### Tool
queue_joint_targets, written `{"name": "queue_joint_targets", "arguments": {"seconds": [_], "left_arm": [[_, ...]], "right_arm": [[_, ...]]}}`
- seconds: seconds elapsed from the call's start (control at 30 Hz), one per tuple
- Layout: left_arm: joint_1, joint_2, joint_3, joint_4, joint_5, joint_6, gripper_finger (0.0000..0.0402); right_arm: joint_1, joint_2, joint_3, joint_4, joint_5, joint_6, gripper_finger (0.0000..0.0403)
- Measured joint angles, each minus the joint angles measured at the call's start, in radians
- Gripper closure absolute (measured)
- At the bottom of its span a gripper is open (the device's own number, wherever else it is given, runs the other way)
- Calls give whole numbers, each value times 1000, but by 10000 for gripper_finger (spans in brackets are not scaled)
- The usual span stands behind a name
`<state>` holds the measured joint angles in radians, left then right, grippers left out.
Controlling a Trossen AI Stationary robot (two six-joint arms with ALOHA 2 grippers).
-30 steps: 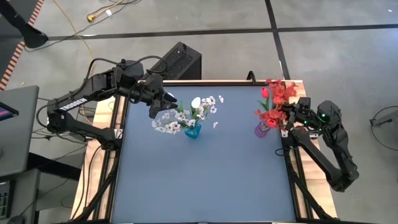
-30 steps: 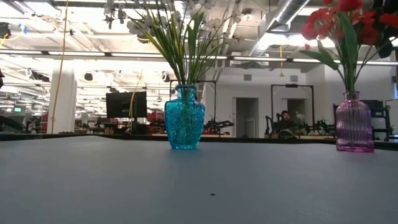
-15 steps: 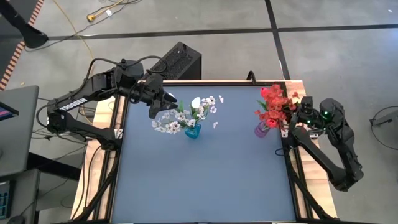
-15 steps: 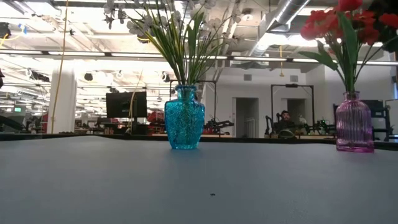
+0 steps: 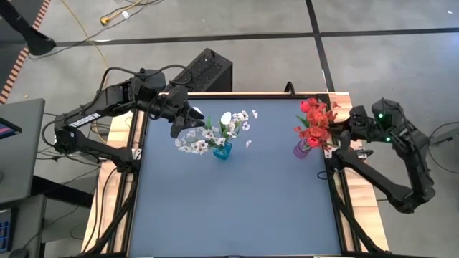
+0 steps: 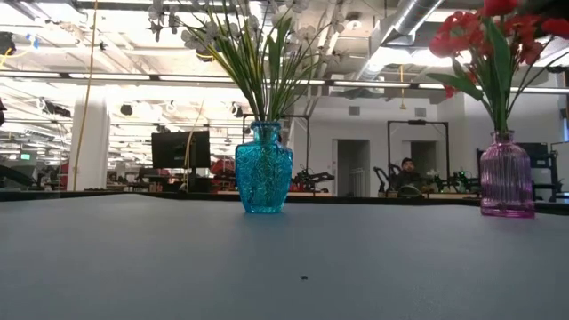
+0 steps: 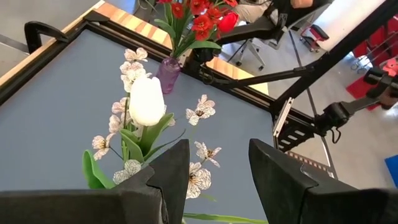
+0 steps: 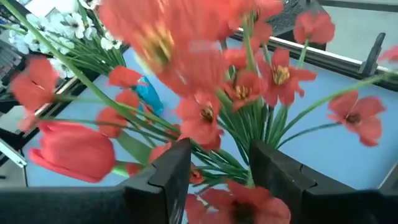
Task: Sort flowers into vase by color
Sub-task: Put the red flowers into the violet vase, then return to Home Position
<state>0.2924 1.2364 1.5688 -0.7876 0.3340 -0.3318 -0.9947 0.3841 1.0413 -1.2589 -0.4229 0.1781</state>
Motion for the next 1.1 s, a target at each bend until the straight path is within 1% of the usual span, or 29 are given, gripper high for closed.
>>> {"name": "queue_joint_targets", "arguments": {"seconds": [0.17, 0.33, 0.43, 0.5, 0.6, 0.73, 0.77, 0.87, 0.93, 1.0, 1.1], "left_arm": [[0, 0, 0, 0, 0, 26, 247], [0, 0, 0, 0, 1, 47, 247], [0, 0, 0, 0, 0, 74, 247], [0, 0, 0, 0, -2, 93, 247], [0, 0, 0, 1, -14, 124, 247], [0, 0, 0, 12, -48, 157, 247], [0, 0, 0, 21, -49, 164, 247], [0, 0, 0, 47, -52, 200, 247], [0, 0, 0, 69, -82, 225, 247], [1, -9, 0, 90, -126, 242, 247], [27, -42, 0, 107, -150, 273, 247]], "right_arm": [[0, 84, 119, -60, 1, -12, 214], [0, 161, 261, -159, 11, -69, 214], [0, 193, 331, -128, 62, -80, 214], [0, 202, 354, -51, 138, -71, 214], [-2, 208, 343, 85, 292, -2, 214], [-2, 227, 291, 226, 456, 28, 214], [-2, 235, 273, 255, 483, 28, 214], [-2, 267, 202, 333, 505, 16, 214], [-6, 286, 152, 387, 519, -3, 214], [-28, 294, 115, 433, 562, -9, 216], [-87, 280, 77, 509, 594, -11, 225]]}}
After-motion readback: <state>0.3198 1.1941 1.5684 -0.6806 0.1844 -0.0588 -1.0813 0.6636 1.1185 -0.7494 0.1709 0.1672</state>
